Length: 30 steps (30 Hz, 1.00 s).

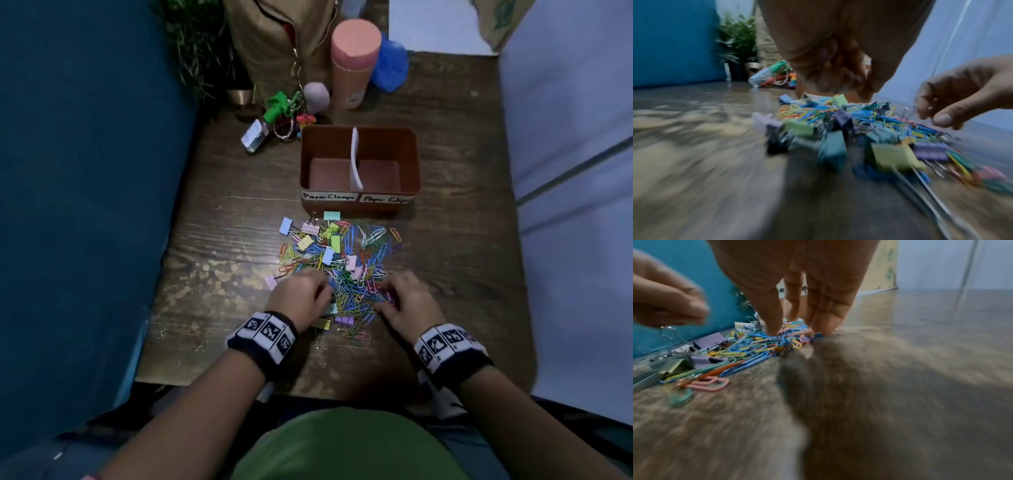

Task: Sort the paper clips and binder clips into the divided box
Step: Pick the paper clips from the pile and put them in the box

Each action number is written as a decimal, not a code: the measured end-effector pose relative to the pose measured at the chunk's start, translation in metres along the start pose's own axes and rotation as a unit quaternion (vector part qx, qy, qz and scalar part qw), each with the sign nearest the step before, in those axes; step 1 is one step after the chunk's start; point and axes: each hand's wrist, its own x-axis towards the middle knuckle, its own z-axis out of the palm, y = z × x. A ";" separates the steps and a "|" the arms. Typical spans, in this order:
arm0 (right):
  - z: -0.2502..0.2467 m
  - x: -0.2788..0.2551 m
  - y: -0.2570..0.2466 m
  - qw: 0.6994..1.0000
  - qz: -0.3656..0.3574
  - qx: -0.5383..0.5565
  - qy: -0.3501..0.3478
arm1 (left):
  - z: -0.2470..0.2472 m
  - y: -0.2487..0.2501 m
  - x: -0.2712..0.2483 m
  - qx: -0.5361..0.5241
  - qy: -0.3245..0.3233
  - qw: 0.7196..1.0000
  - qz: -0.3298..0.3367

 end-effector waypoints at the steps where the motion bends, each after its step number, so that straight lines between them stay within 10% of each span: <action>1: 0.001 0.004 -0.002 1.000 -0.003 -0.024 -0.014 | 0.002 0.000 0.010 -0.006 -0.004 1.000 0.014; 7: 0.009 0.012 -0.009 0.989 -0.006 -0.124 -0.077 | 0.011 0.011 0.042 0.094 -0.122 0.985 0.073; 19: 0.003 0.032 -0.001 0.993 0.063 0.099 0.013 | 0.005 0.012 0.060 0.039 -0.111 0.992 0.037; 30: 0.011 0.017 -0.021 0.993 0.016 -0.037 -0.108 | 0.010 0.021 0.058 0.074 -0.134 0.986 0.069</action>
